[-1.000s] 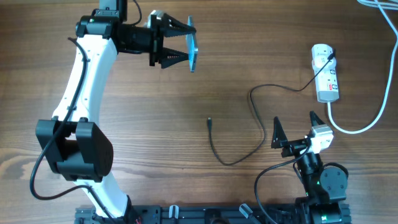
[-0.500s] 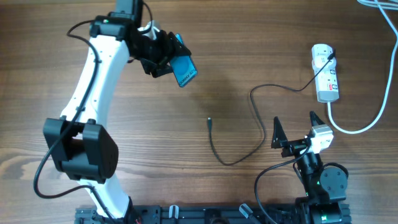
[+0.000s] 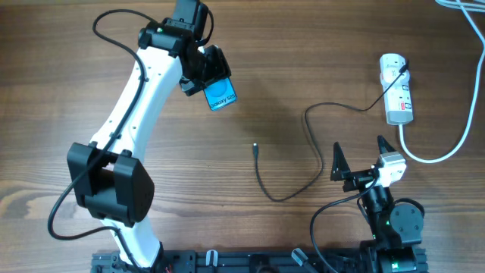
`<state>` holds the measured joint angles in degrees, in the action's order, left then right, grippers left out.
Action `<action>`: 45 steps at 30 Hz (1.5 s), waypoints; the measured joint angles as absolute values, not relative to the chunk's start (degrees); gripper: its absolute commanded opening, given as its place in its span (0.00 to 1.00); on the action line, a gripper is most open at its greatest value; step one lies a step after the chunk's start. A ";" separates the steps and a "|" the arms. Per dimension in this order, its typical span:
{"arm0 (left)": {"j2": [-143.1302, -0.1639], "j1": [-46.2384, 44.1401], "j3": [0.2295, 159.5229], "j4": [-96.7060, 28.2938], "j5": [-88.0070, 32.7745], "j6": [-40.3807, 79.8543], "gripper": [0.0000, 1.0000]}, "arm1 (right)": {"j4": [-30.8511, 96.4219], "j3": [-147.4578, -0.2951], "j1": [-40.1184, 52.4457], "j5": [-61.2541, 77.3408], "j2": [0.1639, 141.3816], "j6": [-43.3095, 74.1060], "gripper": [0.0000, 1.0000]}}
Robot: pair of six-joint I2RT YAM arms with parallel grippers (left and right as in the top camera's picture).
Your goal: Plug charger to phone and switch on socket
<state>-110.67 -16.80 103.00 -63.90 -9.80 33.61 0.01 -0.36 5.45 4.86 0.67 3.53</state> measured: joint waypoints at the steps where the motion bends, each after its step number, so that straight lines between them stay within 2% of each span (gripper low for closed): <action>1: -110.67 -16.80 103.02 -63.81 -9.21 33.32 0.66 | 0.01 -0.36 5.45 4.86 0.67 3.51 1.00; 12: -111.04 -16.84 103.02 -62.48 -5.85 30.55 0.64 | 0.01 -0.36 5.45 4.86 0.67 3.51 1.00; 22: -116.97 -16.84 103.00 -57.36 -2.76 26.76 0.64 | 0.01 -0.36 5.45 4.86 0.67 3.53 1.00; 45: -121.51 -19.09 103.00 -57.30 1.67 21.69 0.65 | 0.01 -0.36 5.45 4.86 0.67 3.51 1.00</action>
